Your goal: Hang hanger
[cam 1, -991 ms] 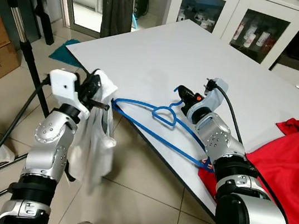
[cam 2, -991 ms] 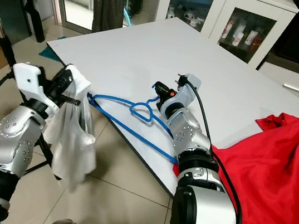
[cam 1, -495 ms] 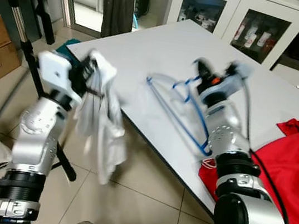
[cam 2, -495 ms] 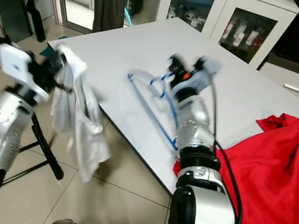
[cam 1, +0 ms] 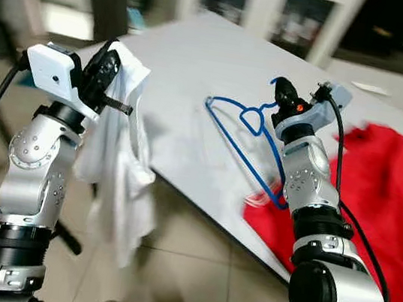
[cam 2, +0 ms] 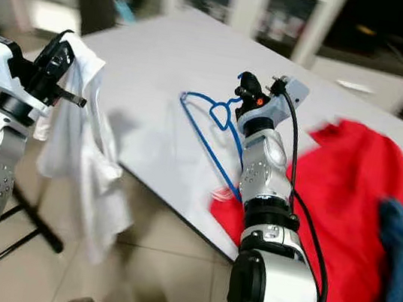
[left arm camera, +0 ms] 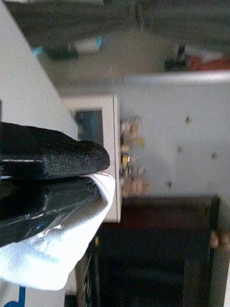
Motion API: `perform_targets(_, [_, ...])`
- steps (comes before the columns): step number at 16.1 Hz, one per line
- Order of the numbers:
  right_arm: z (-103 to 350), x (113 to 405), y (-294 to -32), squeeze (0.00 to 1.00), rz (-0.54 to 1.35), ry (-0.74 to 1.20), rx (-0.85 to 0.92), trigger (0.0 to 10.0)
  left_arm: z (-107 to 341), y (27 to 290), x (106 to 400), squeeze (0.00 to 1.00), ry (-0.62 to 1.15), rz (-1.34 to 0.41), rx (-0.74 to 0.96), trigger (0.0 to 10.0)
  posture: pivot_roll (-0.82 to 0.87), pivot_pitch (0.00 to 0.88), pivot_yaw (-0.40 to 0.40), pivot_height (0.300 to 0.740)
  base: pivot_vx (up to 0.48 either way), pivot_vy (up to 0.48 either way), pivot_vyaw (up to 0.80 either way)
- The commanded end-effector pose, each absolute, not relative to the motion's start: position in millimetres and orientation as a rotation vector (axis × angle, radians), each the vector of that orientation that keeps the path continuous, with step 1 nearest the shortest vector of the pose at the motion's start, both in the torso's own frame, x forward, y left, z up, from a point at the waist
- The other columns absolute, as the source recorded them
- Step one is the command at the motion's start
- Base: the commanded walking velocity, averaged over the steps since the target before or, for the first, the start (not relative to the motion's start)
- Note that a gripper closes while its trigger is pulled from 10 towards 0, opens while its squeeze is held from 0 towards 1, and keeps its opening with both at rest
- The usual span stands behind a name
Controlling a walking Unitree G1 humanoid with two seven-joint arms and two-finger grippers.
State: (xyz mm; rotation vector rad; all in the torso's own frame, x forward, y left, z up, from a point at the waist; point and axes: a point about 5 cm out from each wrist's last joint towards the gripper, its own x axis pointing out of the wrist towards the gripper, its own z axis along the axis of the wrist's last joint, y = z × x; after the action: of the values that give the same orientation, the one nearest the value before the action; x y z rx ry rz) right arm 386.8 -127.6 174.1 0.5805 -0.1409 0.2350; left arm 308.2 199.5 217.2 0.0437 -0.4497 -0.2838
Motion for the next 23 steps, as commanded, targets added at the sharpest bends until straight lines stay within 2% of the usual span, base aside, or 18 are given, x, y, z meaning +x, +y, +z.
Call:
perform_targets(1, [175.3,386.1,-126.3,0.0,0.238,-0.158,0.575,10.0,226.4,196.5,307.3,0.0,-0.479,-0.3,0.041,10.0,0.13,0.0,-0.038,0.74,0.0,0.0,0.0])
perform_targets(6, [180.6,386.1,-125.2,0.0,0.26,-0.184,0.589,10.0,226.6,202.4,312.6,0.0,-0.443,-0.248,0.071,10.0,0.13,0.0,-0.04,0.74,0.0,0.0,0.0])
perform_targets(23, [180.4,384.8,-126.1,0.0,0.26,-0.185,0.585,10.0,220.9,197.1,313.2,0.0,-0.415,-0.266,0.085,10.0,0.12,0.0,-0.035,0.74,0.45,0.0,0.0])
